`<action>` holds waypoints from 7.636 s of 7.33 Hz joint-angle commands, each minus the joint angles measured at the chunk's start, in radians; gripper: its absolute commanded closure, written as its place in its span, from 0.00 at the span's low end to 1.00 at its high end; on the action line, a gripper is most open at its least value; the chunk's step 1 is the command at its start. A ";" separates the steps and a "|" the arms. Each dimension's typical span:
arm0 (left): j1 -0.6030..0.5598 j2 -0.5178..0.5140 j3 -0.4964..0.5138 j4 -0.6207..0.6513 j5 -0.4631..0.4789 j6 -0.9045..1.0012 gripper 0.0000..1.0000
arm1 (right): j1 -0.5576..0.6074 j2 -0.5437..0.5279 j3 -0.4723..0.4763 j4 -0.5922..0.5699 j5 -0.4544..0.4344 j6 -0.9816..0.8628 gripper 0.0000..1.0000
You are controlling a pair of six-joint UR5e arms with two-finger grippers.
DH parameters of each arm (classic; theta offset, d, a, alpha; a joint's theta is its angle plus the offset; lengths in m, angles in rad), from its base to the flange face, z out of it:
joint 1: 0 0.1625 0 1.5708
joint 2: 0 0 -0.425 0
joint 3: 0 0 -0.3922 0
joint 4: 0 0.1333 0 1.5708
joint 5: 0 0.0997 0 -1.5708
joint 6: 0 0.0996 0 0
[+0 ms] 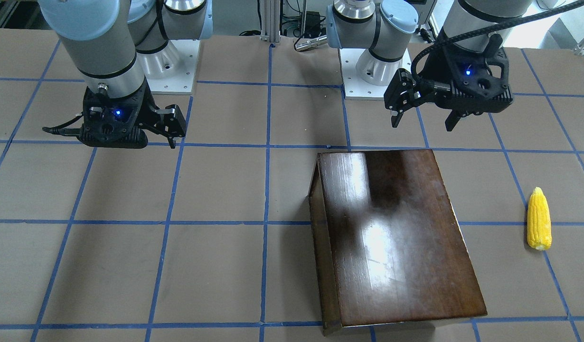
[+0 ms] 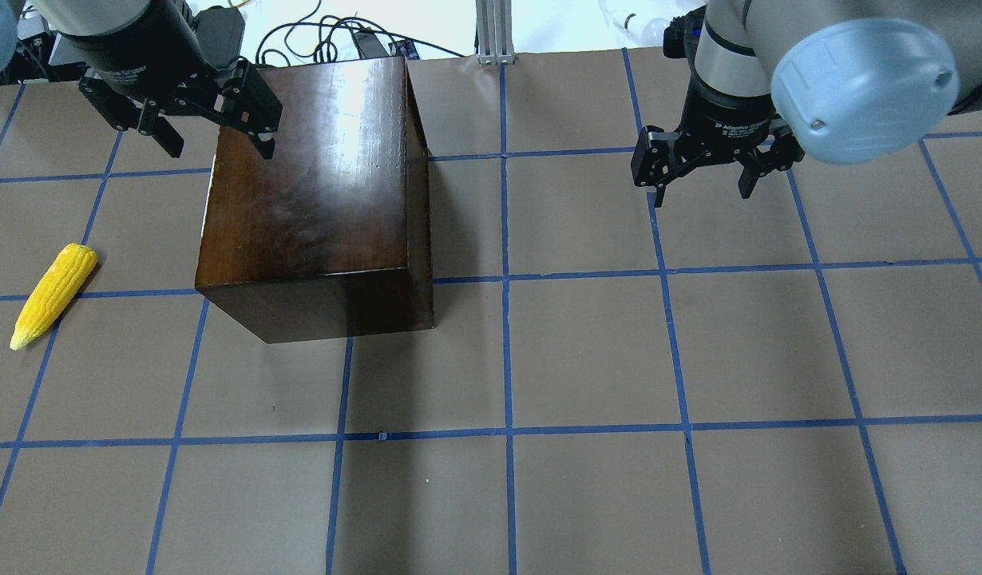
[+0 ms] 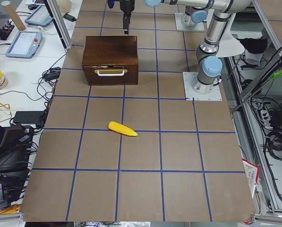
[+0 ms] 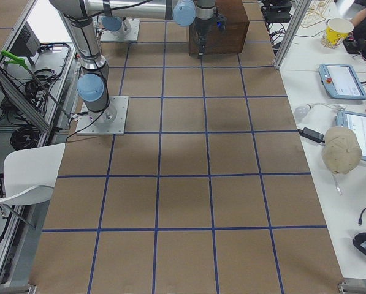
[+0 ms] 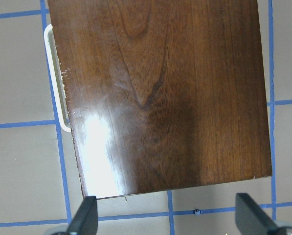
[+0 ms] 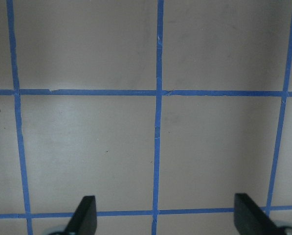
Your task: Open drawer and put corn inside
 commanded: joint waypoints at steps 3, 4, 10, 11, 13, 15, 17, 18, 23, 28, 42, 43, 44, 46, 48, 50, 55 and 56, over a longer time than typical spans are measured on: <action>-0.001 -0.006 0.008 -0.002 0.005 -0.016 0.00 | 0.000 -0.001 0.000 0.000 0.000 0.000 0.00; -0.001 -0.008 0.002 -0.004 0.005 -0.016 0.00 | 0.000 -0.001 0.000 0.000 0.000 0.000 0.00; -0.001 -0.012 0.001 -0.001 -0.007 -0.017 0.00 | 0.000 0.001 0.000 0.000 0.000 0.000 0.00; -0.001 -0.012 0.004 -0.001 -0.008 -0.017 0.00 | 0.000 0.001 0.000 0.000 0.000 0.000 0.00; 0.008 -0.022 0.008 0.001 -0.004 -0.008 0.00 | 0.000 0.001 0.000 -0.002 0.000 0.000 0.00; 0.085 -0.032 0.019 0.001 -0.012 0.016 0.00 | 0.000 -0.001 0.000 0.000 0.000 0.000 0.00; 0.192 -0.055 0.019 0.002 -0.016 0.123 0.00 | 0.000 -0.001 0.000 0.000 0.000 0.000 0.00; 0.261 -0.069 0.019 0.001 -0.077 0.162 0.00 | 0.000 0.001 0.000 0.000 0.000 0.000 0.00; 0.428 -0.208 0.004 0.012 -0.172 0.409 0.00 | 0.000 -0.001 0.000 0.000 0.000 0.000 0.00; 0.433 -0.307 -0.038 0.122 -0.295 0.432 0.00 | 0.000 -0.001 0.000 -0.002 0.000 0.000 0.00; 0.432 -0.397 -0.075 0.203 -0.357 0.372 0.00 | 0.000 -0.001 0.000 -0.002 0.000 0.000 0.00; 0.432 -0.407 -0.078 0.208 -0.357 0.372 0.00 | 0.000 0.001 0.000 0.000 0.000 0.000 0.00; 0.432 -0.411 -0.082 0.213 -0.357 0.372 0.00 | 0.000 -0.001 0.000 -0.002 0.000 0.000 0.00; 0.432 -0.413 -0.105 0.242 -0.355 0.369 0.00 | 0.000 0.001 0.000 0.000 0.000 0.000 0.00; 0.432 -0.413 -0.113 0.268 -0.352 0.366 0.00 | 0.000 -0.001 0.000 -0.002 0.000 0.000 0.00; 0.432 -0.411 -0.105 0.275 -0.348 0.372 0.00 | 0.000 0.001 0.000 -0.002 0.000 0.000 0.00; 0.435 -0.410 -0.108 0.338 -0.239 0.380 0.00 | 0.000 0.001 0.000 0.000 0.000 0.000 0.00; 0.439 -0.410 -0.111 0.341 -0.234 0.380 0.00 | 0.000 -0.001 0.000 0.000 0.000 0.000 0.00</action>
